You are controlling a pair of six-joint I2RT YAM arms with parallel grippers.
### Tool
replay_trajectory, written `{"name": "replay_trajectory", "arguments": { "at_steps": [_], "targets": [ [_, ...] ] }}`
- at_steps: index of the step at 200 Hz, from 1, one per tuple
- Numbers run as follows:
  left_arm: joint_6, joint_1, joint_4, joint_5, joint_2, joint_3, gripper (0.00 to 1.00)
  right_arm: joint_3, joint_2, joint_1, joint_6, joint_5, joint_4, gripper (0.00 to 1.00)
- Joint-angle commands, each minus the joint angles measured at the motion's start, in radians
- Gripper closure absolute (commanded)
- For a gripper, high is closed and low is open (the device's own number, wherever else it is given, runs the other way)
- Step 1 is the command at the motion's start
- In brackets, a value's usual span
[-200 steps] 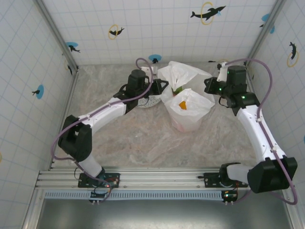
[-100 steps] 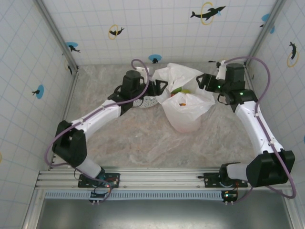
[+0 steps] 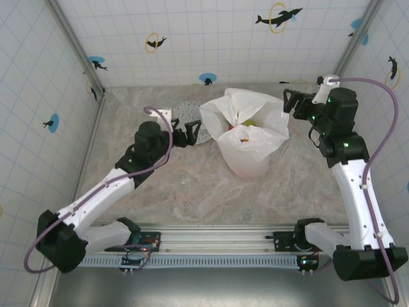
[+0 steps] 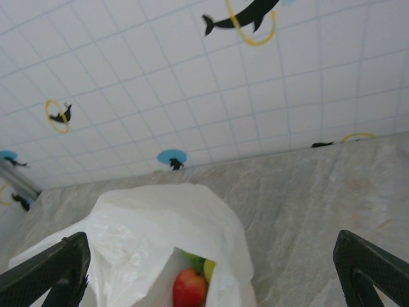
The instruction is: Place the fruits into the plastic bag
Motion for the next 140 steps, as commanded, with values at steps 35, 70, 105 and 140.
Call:
{"name": "replay_trajectory", "arguments": {
  "at_steps": [35,70,105,140],
  "targets": [
    [0.098,0.004,-0.004,-0.432,-0.156,-0.170,0.02,-0.182,-0.094,-0.069,-0.031,0.214,0.093,0.00],
    [0.127,0.032,0.012,-0.562,-0.166,-0.246,0.02,-0.282,-0.094,-0.109,-0.035,0.289,0.124,0.00],
    [0.124,0.108,0.037,-0.564,-0.136,-0.303,0.02,-0.411,-0.083,-0.114,-0.046,0.414,0.198,0.00],
    [0.114,0.169,0.065,-0.564,-0.094,-0.345,0.02,-0.546,-0.070,-0.114,-0.051,0.459,0.285,0.00]
  ]
}}
